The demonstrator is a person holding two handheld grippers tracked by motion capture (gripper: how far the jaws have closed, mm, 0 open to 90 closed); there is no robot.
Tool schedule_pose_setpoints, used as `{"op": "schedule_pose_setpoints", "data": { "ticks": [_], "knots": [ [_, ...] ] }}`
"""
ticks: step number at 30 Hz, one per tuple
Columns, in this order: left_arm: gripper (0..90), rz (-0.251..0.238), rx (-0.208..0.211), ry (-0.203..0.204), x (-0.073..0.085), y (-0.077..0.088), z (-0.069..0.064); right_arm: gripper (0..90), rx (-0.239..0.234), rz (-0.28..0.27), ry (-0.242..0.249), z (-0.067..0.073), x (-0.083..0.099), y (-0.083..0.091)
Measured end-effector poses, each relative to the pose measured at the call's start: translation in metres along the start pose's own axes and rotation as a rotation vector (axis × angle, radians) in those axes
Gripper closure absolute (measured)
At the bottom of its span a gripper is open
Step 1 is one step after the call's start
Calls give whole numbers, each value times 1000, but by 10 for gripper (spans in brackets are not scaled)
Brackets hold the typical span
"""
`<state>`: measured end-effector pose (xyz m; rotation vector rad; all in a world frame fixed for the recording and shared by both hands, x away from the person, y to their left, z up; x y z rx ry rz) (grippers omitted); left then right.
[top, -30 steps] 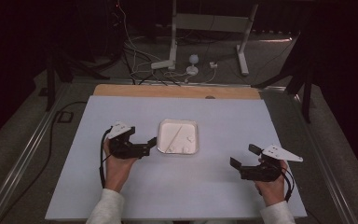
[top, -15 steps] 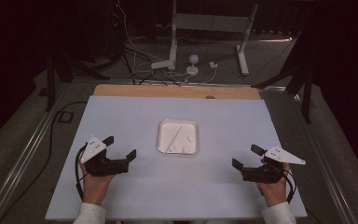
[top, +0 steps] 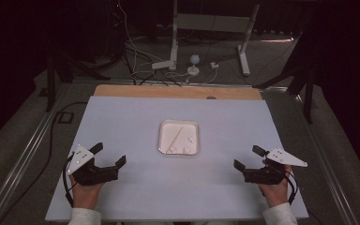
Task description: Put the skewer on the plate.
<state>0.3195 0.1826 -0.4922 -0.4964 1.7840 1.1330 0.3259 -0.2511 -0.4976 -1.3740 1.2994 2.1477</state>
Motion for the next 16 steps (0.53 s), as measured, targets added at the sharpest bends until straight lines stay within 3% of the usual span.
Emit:
{"op": "schedule_pose_setpoints", "data": {
  "ticks": [16],
  "knots": [
    [5,-12,-28,13,2,4,10,0,16,-1,1,-3,4,-2]
  ]
}}
Point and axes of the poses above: each handheld gripper's, and its own axes: y roughly backward along the jaws, x roughly out of its underside, z roughly to its left, the point moved 9 cm from there along -y, roughly forward along the jaws, and after that the axes turned 12 degrees about z, right-handed, at the moved point
